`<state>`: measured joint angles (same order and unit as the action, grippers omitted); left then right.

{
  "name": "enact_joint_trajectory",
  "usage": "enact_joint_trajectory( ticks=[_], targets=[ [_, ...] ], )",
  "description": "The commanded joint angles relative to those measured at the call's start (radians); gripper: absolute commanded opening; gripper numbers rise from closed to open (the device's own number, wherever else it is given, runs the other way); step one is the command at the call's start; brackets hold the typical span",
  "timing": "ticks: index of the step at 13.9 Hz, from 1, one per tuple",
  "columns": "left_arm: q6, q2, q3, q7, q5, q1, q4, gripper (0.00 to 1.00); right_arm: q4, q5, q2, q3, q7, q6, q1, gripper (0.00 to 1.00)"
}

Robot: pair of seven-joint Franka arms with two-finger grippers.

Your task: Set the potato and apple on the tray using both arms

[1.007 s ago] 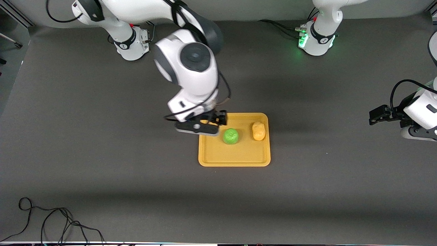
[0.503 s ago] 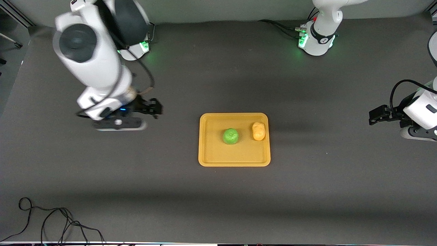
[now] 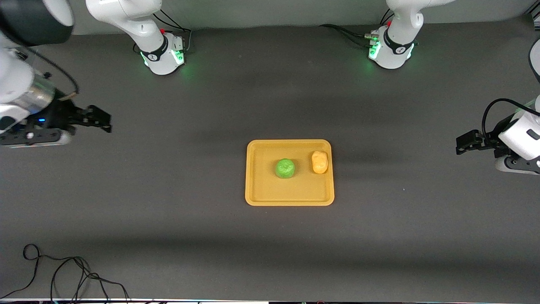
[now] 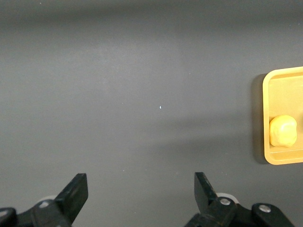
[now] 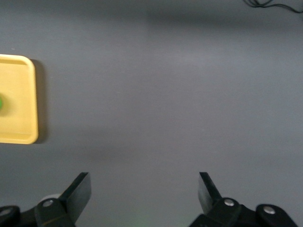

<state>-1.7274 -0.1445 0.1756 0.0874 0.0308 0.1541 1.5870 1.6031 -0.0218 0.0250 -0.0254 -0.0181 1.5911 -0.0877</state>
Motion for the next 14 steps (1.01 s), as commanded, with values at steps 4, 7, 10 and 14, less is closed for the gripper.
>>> enact_joint_trajectory(
  ticks=[4, 7, 10, 14],
  targets=[
    [0.003, 0.0, -0.001, 0.014, 0.0, -0.001, -0.009, 1.0, 0.009, 0.0, -0.024, 0.048, 0.109, 0.018, 0.155, 1.0],
    [-0.001, -0.001, -0.001, 0.009, 0.0, -0.007, -0.012, 1.0, 0.006, 0.0, -0.019, 0.028, 0.107, 0.018, 0.152, 1.0],
    [-0.001, -0.001, -0.001, 0.009, 0.0, -0.005, -0.016, 1.0, 0.006, 0.003, -0.019, 0.03, 0.089, 0.018, 0.144, 1.0],
    [-0.003, -0.003, -0.001, 0.011, 0.001, -0.004, -0.016, 1.0, 0.006, 0.048, -0.016, 0.028, 0.089, -0.002, 0.146, 1.0]
  ],
)
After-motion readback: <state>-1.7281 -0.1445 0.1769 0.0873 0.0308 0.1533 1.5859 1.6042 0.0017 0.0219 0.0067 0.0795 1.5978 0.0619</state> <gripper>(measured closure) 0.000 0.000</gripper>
